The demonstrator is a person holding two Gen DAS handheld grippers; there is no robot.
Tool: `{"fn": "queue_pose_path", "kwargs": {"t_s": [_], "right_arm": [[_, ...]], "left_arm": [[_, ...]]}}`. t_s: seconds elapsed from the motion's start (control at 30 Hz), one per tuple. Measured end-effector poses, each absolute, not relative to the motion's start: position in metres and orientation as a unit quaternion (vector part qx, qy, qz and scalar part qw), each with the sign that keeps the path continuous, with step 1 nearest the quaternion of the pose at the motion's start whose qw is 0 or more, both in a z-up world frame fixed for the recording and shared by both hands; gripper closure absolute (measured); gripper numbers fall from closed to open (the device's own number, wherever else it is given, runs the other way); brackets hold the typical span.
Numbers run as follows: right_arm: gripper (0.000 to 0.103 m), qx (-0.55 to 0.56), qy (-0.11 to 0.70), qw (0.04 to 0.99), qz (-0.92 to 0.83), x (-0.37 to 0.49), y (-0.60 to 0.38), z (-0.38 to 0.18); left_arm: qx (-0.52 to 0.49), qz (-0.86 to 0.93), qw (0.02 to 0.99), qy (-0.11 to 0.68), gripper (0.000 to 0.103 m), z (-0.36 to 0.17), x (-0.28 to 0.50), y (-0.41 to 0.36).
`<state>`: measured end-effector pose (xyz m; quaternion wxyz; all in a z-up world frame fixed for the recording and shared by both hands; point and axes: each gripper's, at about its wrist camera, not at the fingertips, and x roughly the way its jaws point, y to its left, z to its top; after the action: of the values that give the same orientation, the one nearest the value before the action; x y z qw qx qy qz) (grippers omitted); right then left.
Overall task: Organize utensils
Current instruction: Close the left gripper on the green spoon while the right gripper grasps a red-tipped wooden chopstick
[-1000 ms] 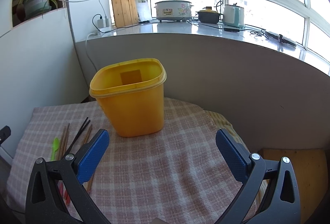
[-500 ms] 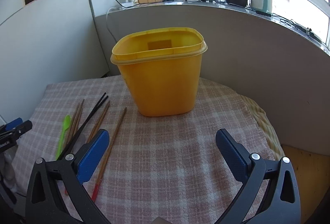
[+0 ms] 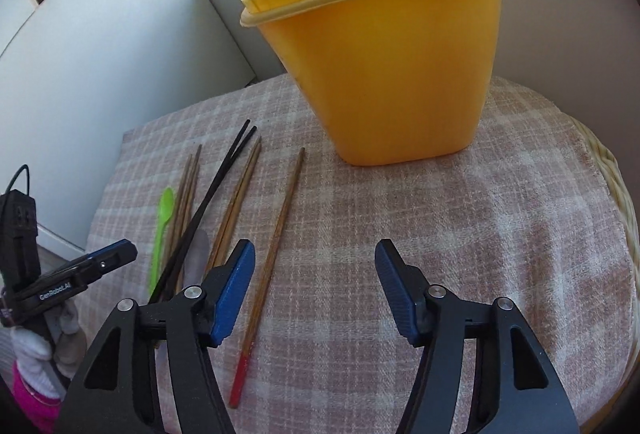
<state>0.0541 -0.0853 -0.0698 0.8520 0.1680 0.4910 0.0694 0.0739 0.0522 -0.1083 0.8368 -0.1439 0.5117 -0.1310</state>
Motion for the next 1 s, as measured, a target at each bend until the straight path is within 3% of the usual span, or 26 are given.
{"fn": "queue_pose_path", "kwargs": {"t_s": [0.2,0.83,1.0], "right_arm": [[0.066,0.185,0.512,0.835,0.085,0.070,-0.070,-0.086],[0.082,0.162,0.547,0.818,0.075,0.099,-0.041,-0.105],[0.093,0.137,0.549,0.822,0.069,0.102,-0.037,-0.107]], "left_arm": [[-0.143,-0.133,0.824,0.532,0.080,-0.118,0.093,0.043],[-0.113,-0.131,0.825,0.539,0.093,-0.135,0.130,0.025],[-0.128,-0.132,0.824,0.535,0.096,-0.132,0.122,0.044]]}}
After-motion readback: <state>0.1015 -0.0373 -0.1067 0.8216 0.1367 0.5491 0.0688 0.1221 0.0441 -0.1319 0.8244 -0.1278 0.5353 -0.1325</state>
